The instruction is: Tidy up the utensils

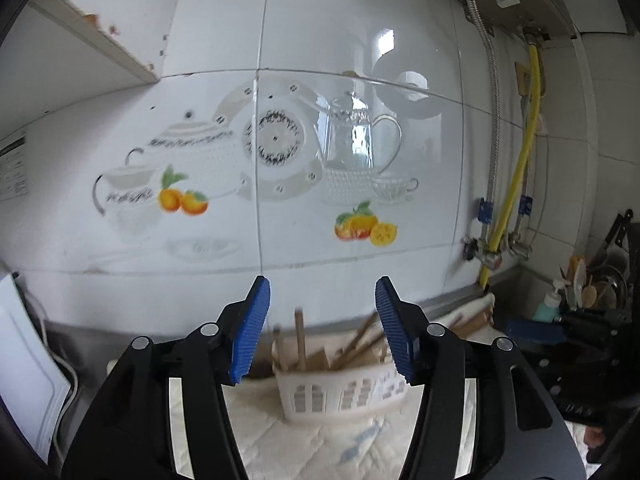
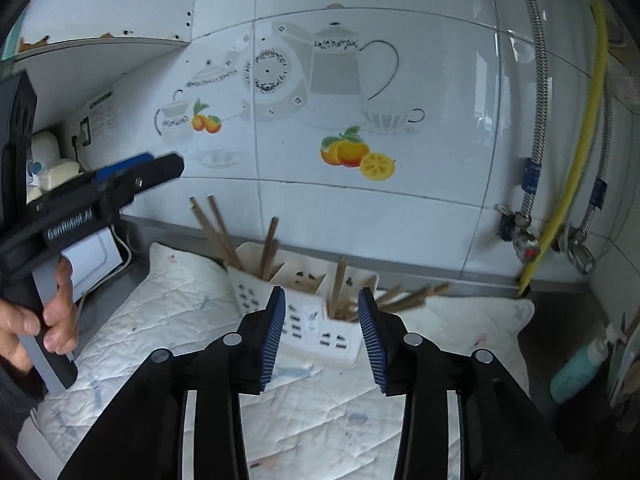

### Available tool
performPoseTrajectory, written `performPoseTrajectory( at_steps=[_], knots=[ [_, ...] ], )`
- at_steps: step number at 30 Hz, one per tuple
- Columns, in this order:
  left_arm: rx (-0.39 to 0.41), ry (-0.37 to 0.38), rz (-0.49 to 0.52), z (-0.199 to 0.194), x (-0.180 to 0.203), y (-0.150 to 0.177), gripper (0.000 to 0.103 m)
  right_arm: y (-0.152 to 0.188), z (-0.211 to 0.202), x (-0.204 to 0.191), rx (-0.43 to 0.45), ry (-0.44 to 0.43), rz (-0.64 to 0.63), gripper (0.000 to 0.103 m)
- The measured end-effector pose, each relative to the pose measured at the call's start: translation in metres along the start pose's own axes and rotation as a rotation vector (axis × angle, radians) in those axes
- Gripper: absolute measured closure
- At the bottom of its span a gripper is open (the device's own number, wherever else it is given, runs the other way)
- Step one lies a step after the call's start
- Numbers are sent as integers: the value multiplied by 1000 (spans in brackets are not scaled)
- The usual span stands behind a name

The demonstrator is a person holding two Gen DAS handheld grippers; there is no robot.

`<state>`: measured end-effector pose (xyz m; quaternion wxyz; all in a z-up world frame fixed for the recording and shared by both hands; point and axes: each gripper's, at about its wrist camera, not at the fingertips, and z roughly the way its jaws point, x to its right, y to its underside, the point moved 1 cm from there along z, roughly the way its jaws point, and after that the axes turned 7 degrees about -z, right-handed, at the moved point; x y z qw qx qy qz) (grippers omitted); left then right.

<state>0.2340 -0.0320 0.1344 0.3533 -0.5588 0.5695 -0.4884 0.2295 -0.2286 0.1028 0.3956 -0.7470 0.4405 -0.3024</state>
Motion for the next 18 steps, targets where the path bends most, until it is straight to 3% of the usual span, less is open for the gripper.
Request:
performPoseTrajectory(
  at_steps=[4,12,18],
  knots=[
    [-29,-8,-33,-24,-7,22,35,19,-18,-16,0,7,-3,58],
    [-35,-57,-6,-74,-11,74,8,63,-39,-46,-30,2,11,46],
    [-79,-62,-6,-98,-12,104,5,93,-47,-67,-55,7,27,37]
  ],
)
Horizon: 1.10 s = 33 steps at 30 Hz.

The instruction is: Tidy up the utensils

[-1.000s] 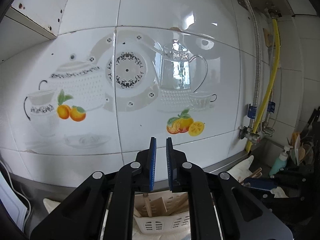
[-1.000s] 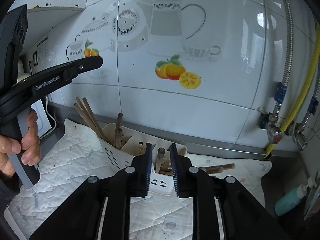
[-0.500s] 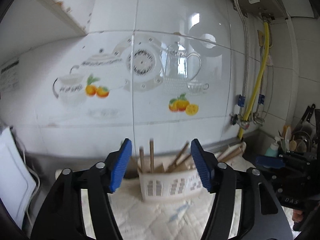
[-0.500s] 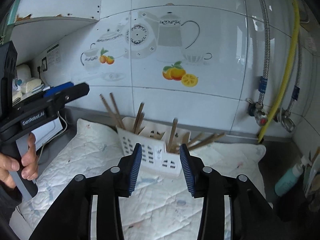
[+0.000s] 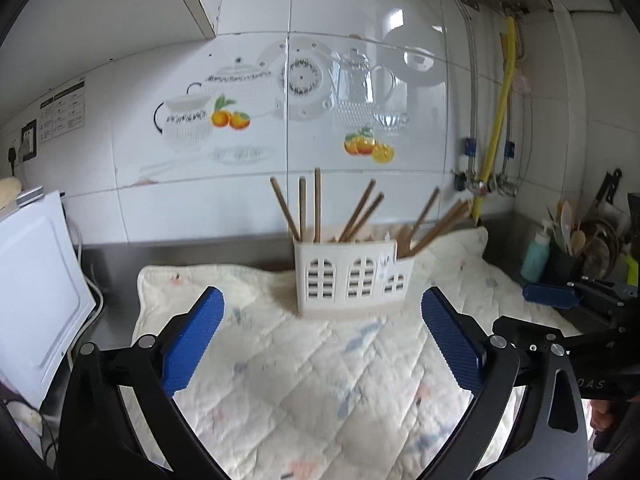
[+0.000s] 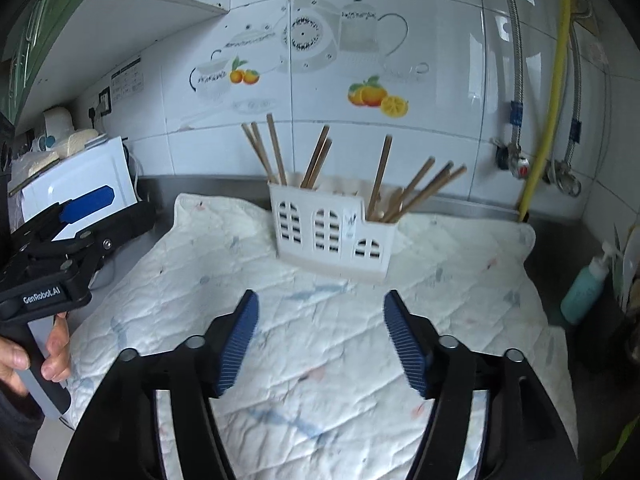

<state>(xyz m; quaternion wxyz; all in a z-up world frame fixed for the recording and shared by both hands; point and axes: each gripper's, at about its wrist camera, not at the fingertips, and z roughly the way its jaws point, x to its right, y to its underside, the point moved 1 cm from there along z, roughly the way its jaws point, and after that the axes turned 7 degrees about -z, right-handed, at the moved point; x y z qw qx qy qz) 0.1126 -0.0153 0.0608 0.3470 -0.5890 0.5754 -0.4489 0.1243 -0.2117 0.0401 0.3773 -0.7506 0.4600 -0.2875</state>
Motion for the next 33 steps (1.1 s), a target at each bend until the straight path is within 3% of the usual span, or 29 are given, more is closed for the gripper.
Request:
performPoseTrajectory(
  at_steps=[15,22,33],
  knots=[
    [-60,-43,-52,-34,-17,43,5,41,-21,-17,-22,44,29,25],
    [-63,-66,-78,-49,-27,51,5,53,-34,-22,-18,53,41,18],
    [-89,-58,-65,-61,-24,65,5,62,-45,-23,-12,58,59,14]
  ],
)
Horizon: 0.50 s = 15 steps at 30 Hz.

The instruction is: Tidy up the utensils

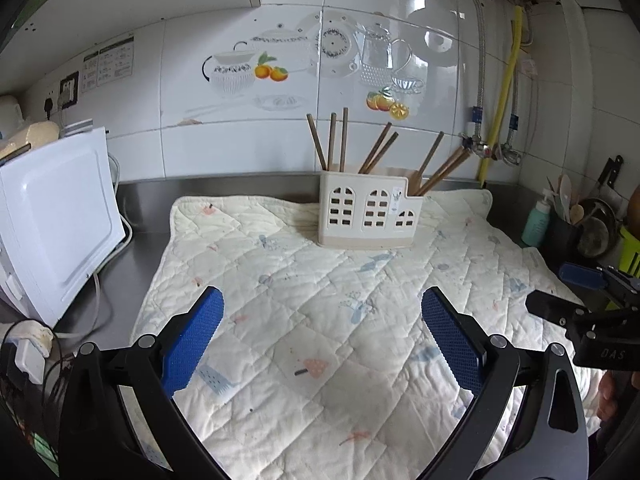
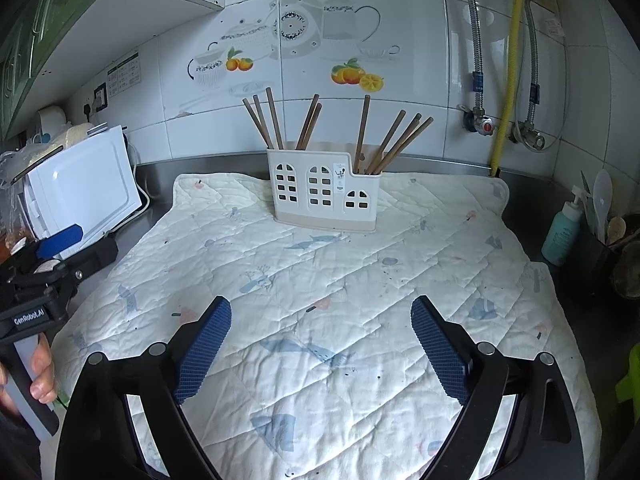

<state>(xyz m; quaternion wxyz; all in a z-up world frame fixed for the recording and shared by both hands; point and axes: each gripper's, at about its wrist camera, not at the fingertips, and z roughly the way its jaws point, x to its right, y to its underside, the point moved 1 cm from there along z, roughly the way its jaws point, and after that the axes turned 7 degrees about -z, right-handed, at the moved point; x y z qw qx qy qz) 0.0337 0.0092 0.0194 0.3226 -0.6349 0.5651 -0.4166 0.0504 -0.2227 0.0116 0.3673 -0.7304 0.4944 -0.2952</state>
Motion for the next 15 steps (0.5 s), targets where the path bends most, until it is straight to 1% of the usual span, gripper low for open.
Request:
performPoseTrajectory(
  at_steps=[3,10,15],
  knots=[
    [-11,-5,2,1,0,3,5,1,-1,1,2,8,-2,13],
    [-36,-11,30,4,3,9,5,1,-2,1,3,6,0,12],
    [-45,-11,29,6,3,11,5,2,-2,-1,1,7,-11,12]
  ],
)
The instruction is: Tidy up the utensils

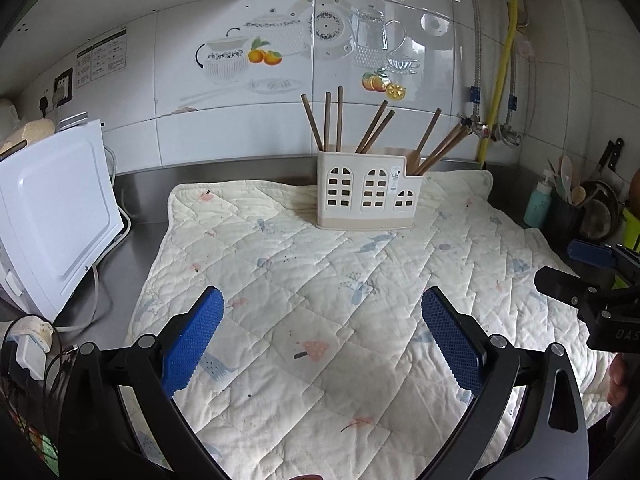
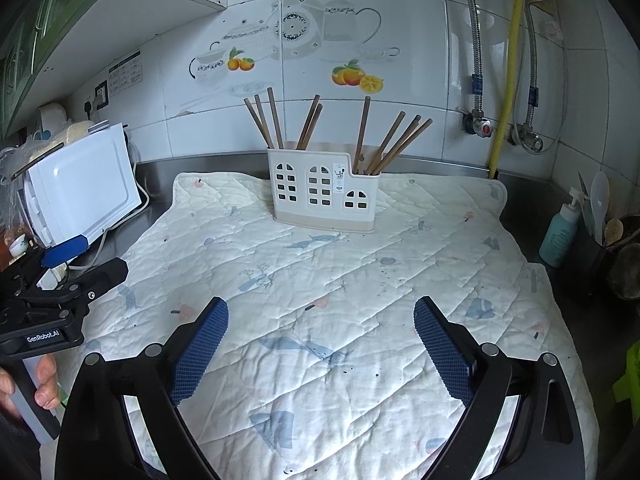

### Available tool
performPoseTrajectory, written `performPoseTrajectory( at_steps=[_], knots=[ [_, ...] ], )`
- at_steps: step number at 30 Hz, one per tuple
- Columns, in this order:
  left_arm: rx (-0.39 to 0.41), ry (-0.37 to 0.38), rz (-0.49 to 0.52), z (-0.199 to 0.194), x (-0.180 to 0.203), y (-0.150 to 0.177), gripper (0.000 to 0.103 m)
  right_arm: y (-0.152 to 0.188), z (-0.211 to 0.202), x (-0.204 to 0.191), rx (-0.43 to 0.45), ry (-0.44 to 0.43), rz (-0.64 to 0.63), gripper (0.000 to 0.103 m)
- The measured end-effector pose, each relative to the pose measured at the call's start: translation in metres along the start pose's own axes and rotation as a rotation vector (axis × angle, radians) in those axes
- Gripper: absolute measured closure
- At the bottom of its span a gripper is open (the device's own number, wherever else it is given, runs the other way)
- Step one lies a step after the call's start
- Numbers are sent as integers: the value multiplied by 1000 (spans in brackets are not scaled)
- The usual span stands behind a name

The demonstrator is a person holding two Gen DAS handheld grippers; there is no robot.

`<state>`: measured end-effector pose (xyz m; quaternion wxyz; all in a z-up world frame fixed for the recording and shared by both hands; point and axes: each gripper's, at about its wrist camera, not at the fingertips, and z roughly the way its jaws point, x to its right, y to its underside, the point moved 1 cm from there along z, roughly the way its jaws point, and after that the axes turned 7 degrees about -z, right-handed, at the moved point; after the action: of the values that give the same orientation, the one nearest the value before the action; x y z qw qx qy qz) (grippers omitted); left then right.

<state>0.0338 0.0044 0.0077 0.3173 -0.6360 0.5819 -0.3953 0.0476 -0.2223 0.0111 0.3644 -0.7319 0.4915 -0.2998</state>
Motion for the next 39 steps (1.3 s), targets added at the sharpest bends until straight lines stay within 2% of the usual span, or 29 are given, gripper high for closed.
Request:
performPoseTrajectory(
  at_steps=[39],
  knots=[
    [-20,2,-12,5,-2,3,5,3,4,0,-13,-11,7,12]
  ],
)
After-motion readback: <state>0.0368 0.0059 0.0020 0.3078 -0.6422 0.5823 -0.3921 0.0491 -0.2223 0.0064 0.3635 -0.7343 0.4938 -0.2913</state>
